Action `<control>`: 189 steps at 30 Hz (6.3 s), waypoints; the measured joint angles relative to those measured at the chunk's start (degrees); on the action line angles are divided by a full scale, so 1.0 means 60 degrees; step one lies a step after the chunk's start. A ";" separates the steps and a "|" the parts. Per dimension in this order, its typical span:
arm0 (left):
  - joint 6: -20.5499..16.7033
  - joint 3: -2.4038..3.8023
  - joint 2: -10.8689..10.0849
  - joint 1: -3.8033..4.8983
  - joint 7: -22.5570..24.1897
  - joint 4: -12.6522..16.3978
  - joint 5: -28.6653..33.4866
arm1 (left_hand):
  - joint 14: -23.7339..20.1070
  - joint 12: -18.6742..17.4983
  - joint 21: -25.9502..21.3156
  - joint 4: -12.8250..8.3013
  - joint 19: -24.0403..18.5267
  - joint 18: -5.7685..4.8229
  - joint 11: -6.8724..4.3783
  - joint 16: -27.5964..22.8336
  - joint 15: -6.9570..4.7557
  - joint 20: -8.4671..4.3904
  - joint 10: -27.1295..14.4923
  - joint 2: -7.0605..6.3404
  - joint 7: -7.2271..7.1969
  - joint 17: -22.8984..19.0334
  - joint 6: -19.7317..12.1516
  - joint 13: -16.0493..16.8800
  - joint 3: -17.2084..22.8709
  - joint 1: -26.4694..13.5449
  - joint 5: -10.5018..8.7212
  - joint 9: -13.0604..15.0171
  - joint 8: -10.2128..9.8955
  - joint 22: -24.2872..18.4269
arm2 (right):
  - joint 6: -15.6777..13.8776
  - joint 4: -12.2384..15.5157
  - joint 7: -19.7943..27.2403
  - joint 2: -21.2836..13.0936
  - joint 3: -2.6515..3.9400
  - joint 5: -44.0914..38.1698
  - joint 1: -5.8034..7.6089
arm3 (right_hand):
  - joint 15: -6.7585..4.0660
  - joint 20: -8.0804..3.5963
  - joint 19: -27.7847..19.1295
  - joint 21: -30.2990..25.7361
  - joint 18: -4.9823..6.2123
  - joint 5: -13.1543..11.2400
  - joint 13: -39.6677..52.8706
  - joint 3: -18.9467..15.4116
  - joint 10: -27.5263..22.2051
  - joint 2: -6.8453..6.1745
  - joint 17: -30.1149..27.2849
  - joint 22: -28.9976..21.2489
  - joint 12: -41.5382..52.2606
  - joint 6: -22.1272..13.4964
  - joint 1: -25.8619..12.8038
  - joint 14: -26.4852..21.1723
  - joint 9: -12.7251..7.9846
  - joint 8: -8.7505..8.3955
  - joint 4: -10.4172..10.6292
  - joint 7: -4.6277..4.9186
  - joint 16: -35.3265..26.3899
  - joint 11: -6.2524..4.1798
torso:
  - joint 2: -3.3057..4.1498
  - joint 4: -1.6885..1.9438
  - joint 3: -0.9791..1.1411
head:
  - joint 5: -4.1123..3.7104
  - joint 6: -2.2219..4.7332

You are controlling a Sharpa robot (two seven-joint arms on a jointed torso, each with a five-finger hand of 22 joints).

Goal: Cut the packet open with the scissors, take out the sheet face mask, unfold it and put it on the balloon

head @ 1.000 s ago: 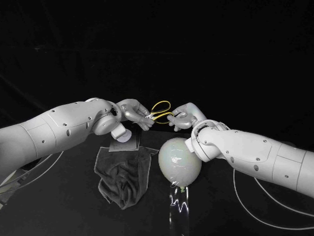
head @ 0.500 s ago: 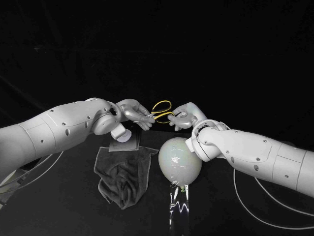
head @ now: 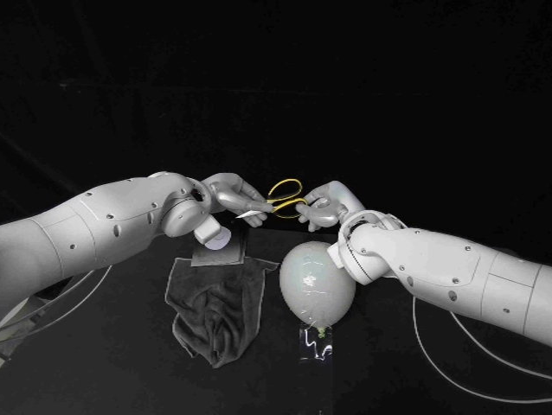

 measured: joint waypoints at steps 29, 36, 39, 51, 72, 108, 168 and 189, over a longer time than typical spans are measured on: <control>0.0002 -0.0079 0.0065 0.0001 0.0061 -0.0027 -0.0146 | -0.0086 0.0147 -0.0303 0.0077 0.0199 -0.0070 -0.0243 0.0416 -0.0122 0.0075 0.0106 0.0799 -0.0392 0.0349 0.0565 0.0056 0.0477 0.0585 -0.0004 0.0164 0.0268 -0.0264 | 0.0185 0.0026 -0.0064 -0.0010 0.0000 -0.0032 0.0000 | 0.0018 0.0000 0.0000 0.0029 0.0079 -0.0074 0.0001 0.0000 -0.0002 0.0008 -0.0001 0.0011 0.0001 -0.0013 0.0008 0.0016 0.0011 0.0001 -0.0052 -0.0016 0.0000 0.0003 | 0.0003 -0.0004 0.0001 | -0.0022 -0.0041; 0.0023 -0.0083 0.0073 -0.0001 0.0112 -0.0039 -0.0147 | -0.0012 0.0223 -0.0302 0.0048 0.0242 -0.0039 -0.0346 0.0539 -0.0194 0.0031 0.0209 0.0965 -0.0482 0.0417 0.0652 0.0072 0.0558 0.0680 -0.0039 0.0237 0.0411 -0.0283 | 0.0255 0.0024 -0.0083 -0.0022 0.0003 -0.0032 0.0002 | 0.0021 0.0000 0.0001 0.0028 0.0089 -0.0081 0.0003 0.0001 -0.0002 0.0008 -0.0002 0.0017 0.0002 0.0000 0.0008 0.0018 0.0011 0.0000 -0.0052 -0.0030 0.0000 0.0003 | 0.0001 -0.0002 0.0001 | -0.0023 -0.0044; 0.0041 -0.0084 0.0074 -0.0001 0.0128 -0.0044 -0.0151 | 0.0088 0.0284 -0.0303 -0.0073 0.0343 0.0041 -0.0327 0.0619 -0.0292 0.0031 0.0297 0.1038 -0.0531 0.0454 0.0698 0.0100 0.0594 0.0731 -0.0069 0.0252 0.0509 -0.0283 | 0.0276 0.0023 -0.0091 -0.0024 0.0003 -0.0032 0.0002 | 0.0033 0.0000 0.0000 0.0028 0.0087 -0.0046 0.0004 0.0001 -0.0003 0.0008 -0.0003 0.0017 0.0002 0.0000 0.0008 0.0030 0.0011 -0.0001 -0.0052 -0.0031 0.0000 0.0003 | 0.0001 0.0000 0.0003 | -0.0021 -0.0049; 0.0107 -0.0092 0.0071 -0.0001 0.0141 -0.0046 -0.0211 | 0.0177 0.0284 -0.0258 -0.0127 0.0398 0.0039 -0.0292 0.0723 -0.0377 -0.0024 0.0333 0.1143 -0.0546 0.0515 0.0679 0.0103 0.0645 0.0683 -0.0042 0.0252 0.0666 -0.0254 | 0.0364 0.0004 -0.0092 -0.0019 0.0002 -0.0043 0.0002 | 0.0065 0.0028 -0.0100 0.0027 0.0067 0.0103 -0.0005 -0.0015 -0.0127 0.0045 -0.0039 0.0044 0.0012 -0.0069 -0.0032 -0.0084 0.0023 -0.0032 -0.0069 0.0027 -0.0073 0.0050 | 0.0000 -0.0005 0.0006 | -0.0015 -0.0081; 0.0060 -0.0106 0.0073 -0.0001 0.0129 0.0008 -0.0208 | 0.0000 0.0099 -0.0233 -0.0074 0.0447 0.0023 -0.0289 0.0684 -0.0200 -0.0003 0.0221 0.0860 -0.0292 0.0563 0.0222 0.0018 0.0392 0.0431 0.0003 0.0433 0.0443 -0.0290 | 0.0405 0.0017 -0.0081 -0.0039 0.0002 -0.0086 0.0003 | 0.0030 0.0018 -0.0156 0.0067 -0.0006 -0.0106 -0.0011 -0.0024 -0.0121 0.0047 -0.0089 0.0148 0.0000 -0.0067 -0.0105 -0.0106 0.0079 -0.0069 -0.0264 0.0004 -0.0127 0.0016 | 0.0001 -0.0002 0.0004 | -0.0028 -0.0103; -0.0147 -0.0114 0.0106 -0.0004 0.0202 0.0009 0.0051 | -0.0239 0.0072 -0.0517 0.0297 0.0422 0.0004 -0.0205 0.0684 -0.0102 0.0020 -0.0163 0.1120 -0.0433 0.0665 0.0211 0.0037 0.0625 0.0464 -0.0010 0.0373 0.0300 -0.0483 | 0.0616 0.0033 -0.0112 -0.0039 0.0003 -0.0089 0.0005 | 0.0051 0.0019 -0.0155 0.0103 0.0081 -0.0027 -0.0004 0.0026 -0.0087 0.0086 -0.0101 0.0171 0.0002 -0.0047 -0.0065 -0.0088 0.0085 -0.0050 -0.0314 -0.0018 -0.0127 -0.0016 | 0.0001 -0.0002 0.0005 | -0.0047 -0.0124; 0.0288 -0.0125 -0.0062 -0.0010 0.0117 0.0086 0.0390 | -0.0026 0.0254 -0.0518 0.0195 0.0462 0.0029 -0.0411 0.0822 -0.0273 -0.0020 0.0416 0.1562 -0.0567 0.0787 0.0459 0.0081 0.0803 0.0455 -0.0049 0.0421 0.0642 -0.0481 | 0.0661 0.0364 0.1355 -0.1027 -0.0014 0.0602 0.0099 | 0.1413 0.1322 -0.0938 -0.2865 -0.0008 0.0616 -0.0406 -0.2032 -0.3946 -0.0772 -0.1791 -0.1485 -0.0075 -0.1851 -0.0574 -0.3062 -0.0420 -0.1820 -0.0019 0.0770 -0.2354 0.1278 | -0.0001 -0.0002 0.0001 | 0.0081 -0.0105; 0.0287 -0.0126 -0.0152 -0.0035 0.0097 0.0136 0.0589 | -0.0026 0.0251 -0.0480 0.0194 0.0462 0.0016 -0.0414 0.0821 -0.0271 -0.0020 0.0418 0.1562 -0.0563 0.0794 0.0453 0.0080 0.0801 0.0455 -0.0054 0.0426 0.0631 -0.0474 | 0.1181 0.1246 0.1728 -0.1392 0.0014 -0.3049 0.0766 | 0.0168 0.0102 0.4200 0.2842 -0.0535 0.0628 -0.0404 -0.0812 -0.2828 -0.1096 -0.0175 0.4131 -0.0051 -0.0779 0.0122 0.1401 -0.0368 -0.1858 -0.0729 0.0387 0.1150 0.0503 | -0.0001 0.0011 0.0001 | 0.0069 -0.0044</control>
